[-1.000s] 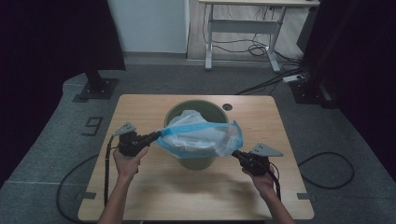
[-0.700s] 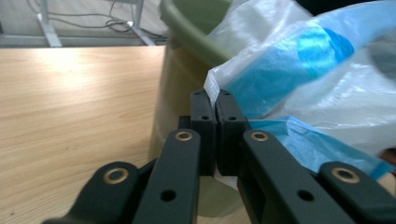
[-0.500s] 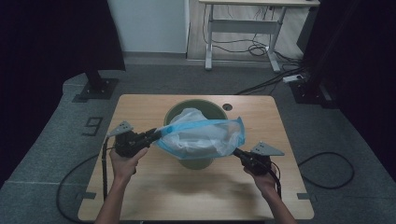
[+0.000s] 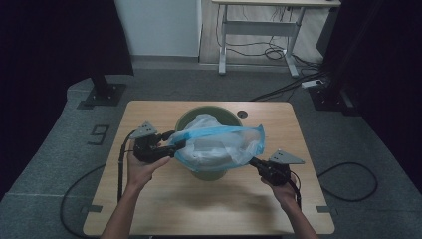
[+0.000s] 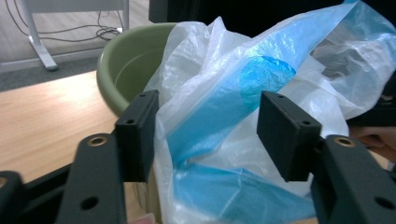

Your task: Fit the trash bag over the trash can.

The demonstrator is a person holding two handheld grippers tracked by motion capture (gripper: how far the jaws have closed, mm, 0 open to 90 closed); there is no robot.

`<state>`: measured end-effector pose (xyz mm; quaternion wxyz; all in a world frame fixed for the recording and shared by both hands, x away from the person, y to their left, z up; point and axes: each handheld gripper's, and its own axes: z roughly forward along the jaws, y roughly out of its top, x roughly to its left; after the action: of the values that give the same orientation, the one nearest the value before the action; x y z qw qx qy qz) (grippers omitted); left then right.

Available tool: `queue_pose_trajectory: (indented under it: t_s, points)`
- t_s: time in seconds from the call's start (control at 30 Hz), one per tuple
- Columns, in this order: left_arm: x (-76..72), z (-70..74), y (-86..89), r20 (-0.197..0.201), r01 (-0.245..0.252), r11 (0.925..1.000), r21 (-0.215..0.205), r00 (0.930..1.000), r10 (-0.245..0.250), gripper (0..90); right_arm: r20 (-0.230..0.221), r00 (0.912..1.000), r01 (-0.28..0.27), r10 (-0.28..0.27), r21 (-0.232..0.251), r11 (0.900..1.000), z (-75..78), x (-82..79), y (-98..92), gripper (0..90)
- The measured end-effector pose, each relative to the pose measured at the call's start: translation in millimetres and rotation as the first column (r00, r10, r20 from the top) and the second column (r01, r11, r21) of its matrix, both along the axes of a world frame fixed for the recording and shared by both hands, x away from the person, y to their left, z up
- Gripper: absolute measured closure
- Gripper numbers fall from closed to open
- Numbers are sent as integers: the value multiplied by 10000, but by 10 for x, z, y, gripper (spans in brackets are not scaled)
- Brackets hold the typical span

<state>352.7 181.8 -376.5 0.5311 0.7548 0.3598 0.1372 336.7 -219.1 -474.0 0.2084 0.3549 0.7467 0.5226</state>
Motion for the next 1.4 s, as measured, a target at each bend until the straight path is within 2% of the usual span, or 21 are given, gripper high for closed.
queue_pose_trajectory:
  t_s: [0.1,0.2,0.27,0.33,0.4,0.43,0.5,0.57,0.63,0.7,0.8,0.87,0.97,1.07,1.17,1.27,1.4]
  points:
    - [22,45,-50,126,20,9999,144,9999,-22,358,1,10000,8,-8,4,10000,3,-2,-7,870]
    - [59,73,-108,269,-64,9991,431,9996,52,372,-31,10000,23,-23,0,10000,1,6,-6,869]
    - [88,64,-135,375,-138,9981,598,9992,115,508,-50,10000,34,-34,-1,10000,-2,7,6,870]
    - [120,47,-138,275,-28,9990,455,9996,16,648,-58,10000,-25,24,-155,9999,-8,3,32,870]
    - [140,36,-132,154,-161,9995,286,9998,156,774,13,10000,-53,53,-295,9996,-13,-7,48,866]
    - [151,30,-122,65,-231,9996,160,9997,230,828,39,10000,-32,34,-314,9995,-14,-10,46,867]
    - [171,22,-88,-56,-349,9994,-65,9994,348,878,73,10000,51,-49,-267,9996,-14,-15,28,867]
    - [185,17,-45,-63,-572,9982,-190,9983,571,890,111,9999,101,-99,-198,9998,-11,-22,5,867]
    - [194,10,8,-86,-745,9957,-550,9972,741,892,211,9998,16,-13,-142,9999,-12,-40,-11,867]
    - [204,-1,67,-198,-804,9920,-976,9967,789,892,284,9996,-53,58,-193,9998,-14,-60,-18,868]
    - [210,-24,118,-300,-890,9881,-1254,9959,859,891,328,9995,-41,45,-142,9999,-13,-83,-30,865]
    - [203,-36,126,-318,-899,9879,-1260,9957,866,891,372,9993,-12,15,-78,10000,8,-105,-44,805]
    - [193,-49,131,-308,-856,9884,-1258,9961,824,891,716,9972,201,-216,210,9996,118,-198,-100,613]
    - [189,-55,119,-251,-839,9896,-1166,9964,815,890,1120,9935,162,-223,551,9984,293,-344,-172,529]
    - [179,-50,109,-205,-831,9892,-1206,9965,812,890,1437,9896,-47,-37,583,9983,484,-485,-188,471]
    - [157,-37,100,-147,-835,9884,-1266,9965,823,890,1617,9865,-313,243,411,9987,634,-576,-166,429]
    - [143,-28,92,-141,-814,9886,-1269,9967,803,890,1484,9881,-510,414,611,9968,713,-569,-158,394]
